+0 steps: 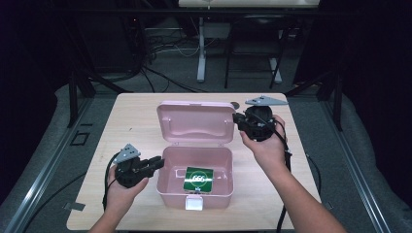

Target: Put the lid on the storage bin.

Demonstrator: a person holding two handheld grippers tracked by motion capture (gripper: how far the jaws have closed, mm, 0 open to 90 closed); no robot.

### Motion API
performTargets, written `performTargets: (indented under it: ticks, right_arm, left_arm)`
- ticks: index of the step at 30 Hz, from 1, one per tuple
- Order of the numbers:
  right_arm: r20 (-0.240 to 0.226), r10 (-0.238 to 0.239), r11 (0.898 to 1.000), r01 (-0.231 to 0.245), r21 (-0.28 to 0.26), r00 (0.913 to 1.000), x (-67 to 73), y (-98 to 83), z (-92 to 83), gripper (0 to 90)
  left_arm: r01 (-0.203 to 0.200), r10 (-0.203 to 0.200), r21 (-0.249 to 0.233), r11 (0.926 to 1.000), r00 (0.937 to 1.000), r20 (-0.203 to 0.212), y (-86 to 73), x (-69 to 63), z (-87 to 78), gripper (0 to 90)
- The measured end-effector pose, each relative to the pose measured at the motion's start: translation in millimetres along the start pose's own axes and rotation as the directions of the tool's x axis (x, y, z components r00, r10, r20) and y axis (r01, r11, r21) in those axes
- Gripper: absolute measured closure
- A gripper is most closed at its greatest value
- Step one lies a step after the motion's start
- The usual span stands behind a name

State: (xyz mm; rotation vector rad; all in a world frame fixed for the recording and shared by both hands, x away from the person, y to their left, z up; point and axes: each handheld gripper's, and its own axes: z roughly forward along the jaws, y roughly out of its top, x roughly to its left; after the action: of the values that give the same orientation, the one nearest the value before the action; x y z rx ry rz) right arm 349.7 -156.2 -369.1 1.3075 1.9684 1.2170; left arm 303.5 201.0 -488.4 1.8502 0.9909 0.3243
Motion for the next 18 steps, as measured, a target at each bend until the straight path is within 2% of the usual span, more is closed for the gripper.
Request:
performTargets:
  ticks: [8,10,13,18]
  right_arm:
    - [0.024,-0.034,0.997,0.035,-0.062,0.9991,10.9,-13.9,-11.3,87.1]
    - [0.015,-0.016,0.997,0.017,-0.074,0.9998,10.9,-16.8,-12.8,87.0]
    - [0.012,-0.012,0.995,0.013,-0.096,0.9999,11.2,-21.6,-14.7,87.0]
    - [0.026,-0.026,0.993,0.029,-0.115,0.9993,15.2,-27.1,-18.0,87.0]
  left_arm:
    - [0.001,-0.001,-0.003,1.0,1.0,-0.004,-0.1,-0.3,0.3,76.1]
    - [0.001,-0.001,-0.003,1.0,1.0,-0.004,-0.2,-0.3,0.3,76.2]
    - [0.0,0.0,-0.004,1.0,1.0,-0.006,-0.3,-0.8,0.3,76.2]
    - [0.001,-0.001,-0.005,1.0,1.0,-0.007,-0.7,-1.2,0.0,76.4]
